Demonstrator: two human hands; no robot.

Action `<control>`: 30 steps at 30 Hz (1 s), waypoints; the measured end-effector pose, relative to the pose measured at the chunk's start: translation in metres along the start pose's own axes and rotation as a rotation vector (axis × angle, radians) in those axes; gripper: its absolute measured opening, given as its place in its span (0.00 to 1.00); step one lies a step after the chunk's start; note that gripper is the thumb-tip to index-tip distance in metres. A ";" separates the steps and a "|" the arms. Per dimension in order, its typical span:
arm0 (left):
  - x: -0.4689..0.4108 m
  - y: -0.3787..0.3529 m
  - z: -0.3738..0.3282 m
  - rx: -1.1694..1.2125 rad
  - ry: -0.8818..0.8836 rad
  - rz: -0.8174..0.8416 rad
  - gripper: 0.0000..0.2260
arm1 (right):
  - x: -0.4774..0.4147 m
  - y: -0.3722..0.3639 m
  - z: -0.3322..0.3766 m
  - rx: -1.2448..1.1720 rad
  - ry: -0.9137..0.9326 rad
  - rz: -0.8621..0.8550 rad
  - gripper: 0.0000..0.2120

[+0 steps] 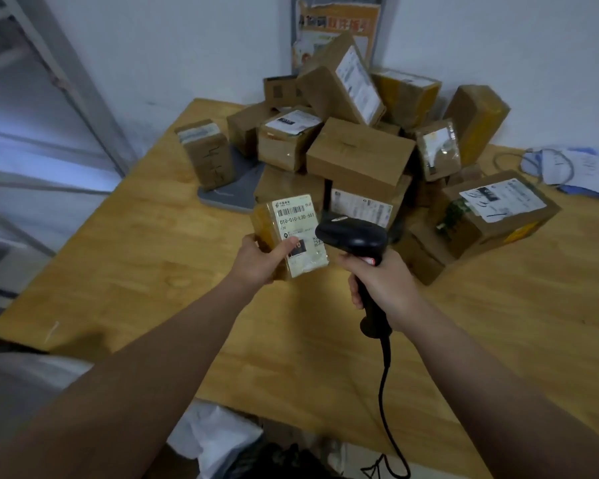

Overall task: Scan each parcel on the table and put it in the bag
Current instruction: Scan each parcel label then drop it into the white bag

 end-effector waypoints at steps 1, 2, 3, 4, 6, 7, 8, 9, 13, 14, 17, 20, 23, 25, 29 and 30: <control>0.005 0.005 0.009 0.017 0.018 -0.020 0.36 | -0.001 -0.007 -0.006 -0.010 -0.008 0.029 0.15; 0.011 0.010 0.020 0.038 0.035 -0.044 0.36 | -0.001 -0.015 -0.012 -0.019 -0.019 0.063 0.15; 0.018 0.015 0.030 0.061 0.050 -0.072 0.36 | 0.000 -0.025 -0.018 -0.026 -0.029 0.102 0.15; 0.027 0.021 0.040 0.087 0.063 -0.101 0.35 | 0.002 -0.035 -0.023 -0.029 -0.038 0.141 0.15; 0.044 0.033 0.059 0.145 0.092 -0.147 0.34 | 0.009 -0.057 -0.035 -0.032 -0.048 0.211 0.15; 0.054 0.040 0.069 0.169 0.104 -0.165 0.33 | 0.014 -0.069 -0.039 -0.038 -0.047 0.246 0.15; 0.063 0.049 0.078 0.182 0.109 -0.184 0.33 | 0.021 -0.082 -0.043 -0.042 -0.041 0.280 0.15; 0.073 0.059 0.086 0.180 0.105 -0.205 0.33 | 0.029 -0.094 -0.045 -0.043 -0.031 0.307 0.15; 0.118 0.102 0.122 0.203 0.084 -0.248 0.33 | 0.067 -0.135 -0.052 -0.068 0.045 0.334 0.14; 0.130 0.114 0.134 0.223 0.088 -0.253 0.31 | 0.077 -0.143 -0.055 -0.078 0.072 0.320 0.15; 0.170 0.147 0.176 0.272 0.105 -0.248 0.27 | 0.104 -0.169 -0.071 -0.106 0.097 0.293 0.15; 0.209 0.184 0.228 0.348 0.167 -0.289 0.26 | 0.129 -0.205 -0.096 -0.074 0.061 0.322 0.12; 0.235 0.218 0.286 0.408 0.261 -0.363 0.23 | 0.150 -0.242 -0.126 0.062 0.014 0.392 0.12; 0.237 0.238 0.330 0.357 0.346 -0.385 0.28 | 0.161 -0.264 -0.147 0.181 -0.002 0.462 0.13; 0.221 0.258 0.418 0.222 0.624 -0.397 0.30 | 0.165 -0.303 -0.181 0.421 -0.008 0.511 0.13; 0.213 0.258 0.430 0.251 0.664 -0.404 0.30 | 0.161 -0.313 -0.188 0.455 -0.014 0.518 0.12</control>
Point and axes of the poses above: each hand's wrist, its own x-axis away from the middle knuckle, its own y-axis out of the back of the hand, z = x × y, the point moved 5 cm from there along -x, towards the middle knuckle, and after that the axes turned 1 degree about z, right-handed, at the moved point
